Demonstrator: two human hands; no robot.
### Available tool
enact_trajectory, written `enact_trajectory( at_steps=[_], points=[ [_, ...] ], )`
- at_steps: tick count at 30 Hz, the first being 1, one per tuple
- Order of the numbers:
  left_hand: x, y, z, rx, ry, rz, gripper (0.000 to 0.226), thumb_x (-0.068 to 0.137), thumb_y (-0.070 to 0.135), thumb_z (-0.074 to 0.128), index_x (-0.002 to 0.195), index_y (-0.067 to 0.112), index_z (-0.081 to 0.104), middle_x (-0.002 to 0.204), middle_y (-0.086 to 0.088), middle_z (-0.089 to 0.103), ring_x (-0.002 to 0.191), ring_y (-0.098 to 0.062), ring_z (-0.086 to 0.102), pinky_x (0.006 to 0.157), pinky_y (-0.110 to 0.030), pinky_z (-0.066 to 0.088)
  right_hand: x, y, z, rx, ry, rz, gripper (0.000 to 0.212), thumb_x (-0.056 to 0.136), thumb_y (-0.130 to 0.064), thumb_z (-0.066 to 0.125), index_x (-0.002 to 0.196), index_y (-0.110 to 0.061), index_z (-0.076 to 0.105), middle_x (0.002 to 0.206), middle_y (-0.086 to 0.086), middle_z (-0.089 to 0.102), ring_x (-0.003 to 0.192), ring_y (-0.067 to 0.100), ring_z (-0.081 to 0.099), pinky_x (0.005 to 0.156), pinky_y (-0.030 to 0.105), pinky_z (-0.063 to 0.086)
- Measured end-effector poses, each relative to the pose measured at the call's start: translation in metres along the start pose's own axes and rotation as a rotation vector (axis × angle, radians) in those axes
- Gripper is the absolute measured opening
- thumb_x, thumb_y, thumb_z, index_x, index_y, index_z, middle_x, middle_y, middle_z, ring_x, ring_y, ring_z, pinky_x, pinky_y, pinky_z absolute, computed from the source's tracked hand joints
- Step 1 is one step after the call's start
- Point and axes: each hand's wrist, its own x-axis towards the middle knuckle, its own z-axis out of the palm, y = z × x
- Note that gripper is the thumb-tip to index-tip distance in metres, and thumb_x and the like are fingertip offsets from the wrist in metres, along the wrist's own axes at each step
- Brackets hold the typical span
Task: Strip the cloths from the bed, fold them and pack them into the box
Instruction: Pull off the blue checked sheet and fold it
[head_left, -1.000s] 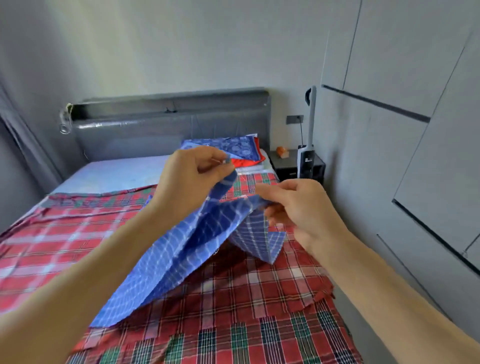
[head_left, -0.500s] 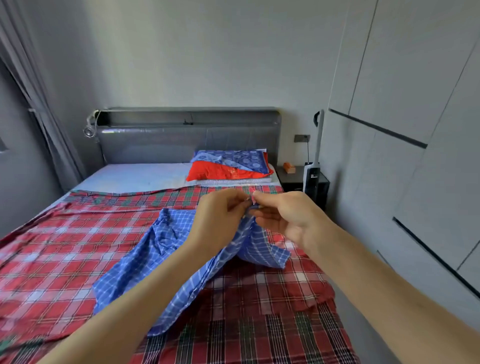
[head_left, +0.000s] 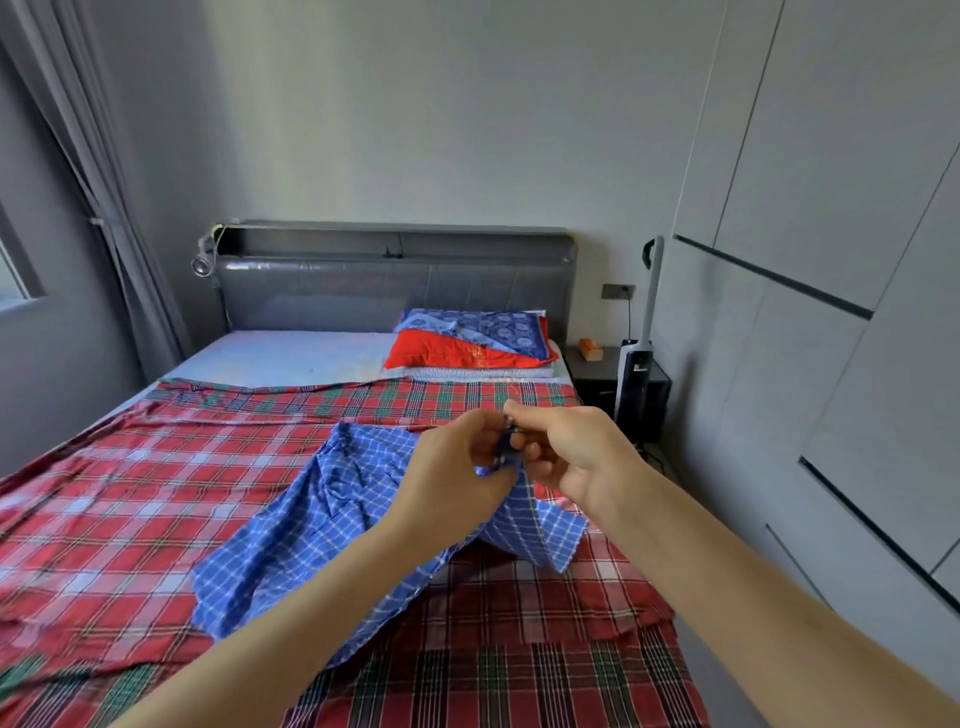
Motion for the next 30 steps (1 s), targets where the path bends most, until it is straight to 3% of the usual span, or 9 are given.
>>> enact_trajectory(
  at_steps=[3,5,7,10,14,20,24,27,30],
  points=[
    [0.005,-0.001,0.004,0.029,0.157,-0.030,0.008,0.080,0.005,0.071,0.083,0.011,0.069,0.072,0.006,0.068,0.070,-0.007,0.065,0.064,-0.013,0.049,0.001,0.005,-0.003,-0.086,0.002,-0.044,0.025,0.087,-0.017,0.068,0.068,-0.003,0.059,0.046,0.003,0.051,0.036,0.007,0.038,0.035,0.016,0.028],
    [0.006,0.000,0.002,0.024,0.129,-0.028,0.008,0.083,0.004,0.069,0.083,0.012,0.071,0.071,0.006,0.070,0.068,-0.006,0.066,0.065,-0.015,0.051,0.001,0.008,-0.012,-0.267,0.019,-0.184,0.028,0.085,-0.031,0.068,0.075,-0.005,0.065,0.060,0.003,0.056,0.044,0.008,0.045,0.045,0.017,0.035],
    [0.006,0.001,-0.004,0.049,0.043,-0.006,0.010,0.085,0.004,0.066,0.085,0.012,0.072,0.074,0.004,0.071,0.069,-0.008,0.067,0.068,-0.020,0.052,0.001,0.006,-0.027,-0.428,-0.105,-0.346,0.029,0.082,-0.039,0.069,0.103,-0.018,0.066,0.089,-0.005,0.064,0.072,-0.001,0.059,0.068,0.015,0.041],
    [0.010,0.008,-0.016,0.099,-0.102,0.032,0.011,0.085,0.004,0.066,0.091,0.010,0.073,0.078,0.002,0.073,0.064,0.002,0.064,0.068,-0.016,0.051,0.003,0.006,-0.039,-0.682,-0.452,-0.409,0.060,0.077,-0.021,0.073,0.132,-0.029,0.051,0.124,-0.014,0.058,0.117,-0.001,0.051,0.097,0.025,0.042],
    [0.021,0.018,-0.042,0.111,-0.181,0.068,0.015,0.081,0.003,0.070,0.094,0.009,0.074,0.078,0.005,0.069,0.058,0.017,0.056,0.063,-0.003,0.043,0.003,-0.004,-0.024,-0.848,-0.419,-0.631,0.018,0.078,-0.009,0.075,0.091,-0.019,0.069,0.084,-0.009,0.067,0.082,-0.001,0.061,0.079,0.015,0.047],
    [0.034,0.022,-0.076,0.001,-0.067,0.093,0.016,0.080,0.003,0.071,0.080,0.018,0.070,0.074,0.005,0.069,0.061,0.009,0.060,0.068,-0.011,0.049,0.004,-0.032,0.003,-0.900,-0.277,-0.846,0.011,0.070,-0.017,0.081,0.069,-0.016,0.070,0.064,-0.003,0.061,0.058,0.002,0.047,0.057,0.013,0.037],
    [0.034,0.006,-0.090,-0.183,0.122,0.055,0.021,0.079,0.004,0.073,0.076,0.023,0.063,0.075,0.004,0.069,0.068,-0.005,0.064,0.074,-0.025,0.054,0.008,-0.051,0.029,-0.809,-0.233,-0.935,0.022,0.074,-0.019,0.078,0.062,-0.028,0.062,0.060,-0.001,0.064,0.057,0.010,0.051,0.054,0.023,0.042],
    [0.026,-0.010,-0.086,0.056,0.340,0.144,0.017,0.075,0.009,0.076,0.083,0.017,0.063,0.077,0.009,0.064,0.066,0.002,0.055,0.069,-0.010,0.046,0.011,-0.066,0.047,-0.690,-0.196,-0.970,0.020,0.079,-0.011,0.074,0.065,-0.021,0.062,0.066,0.005,0.064,0.060,0.013,0.055,0.059,0.029,0.048],
    [0.024,-0.026,-0.080,0.275,0.608,0.188,0.015,0.072,0.006,0.070,0.083,0.007,0.059,0.075,0.007,0.053,0.066,-0.010,0.046,0.062,-0.013,0.037,0.013,-0.081,0.067,-0.634,-0.181,-1.009,0.014,0.081,-0.013,0.072,0.070,-0.014,0.064,0.075,0.016,0.067,0.068,0.030,0.064,0.068,0.041,0.054]
  ],
)
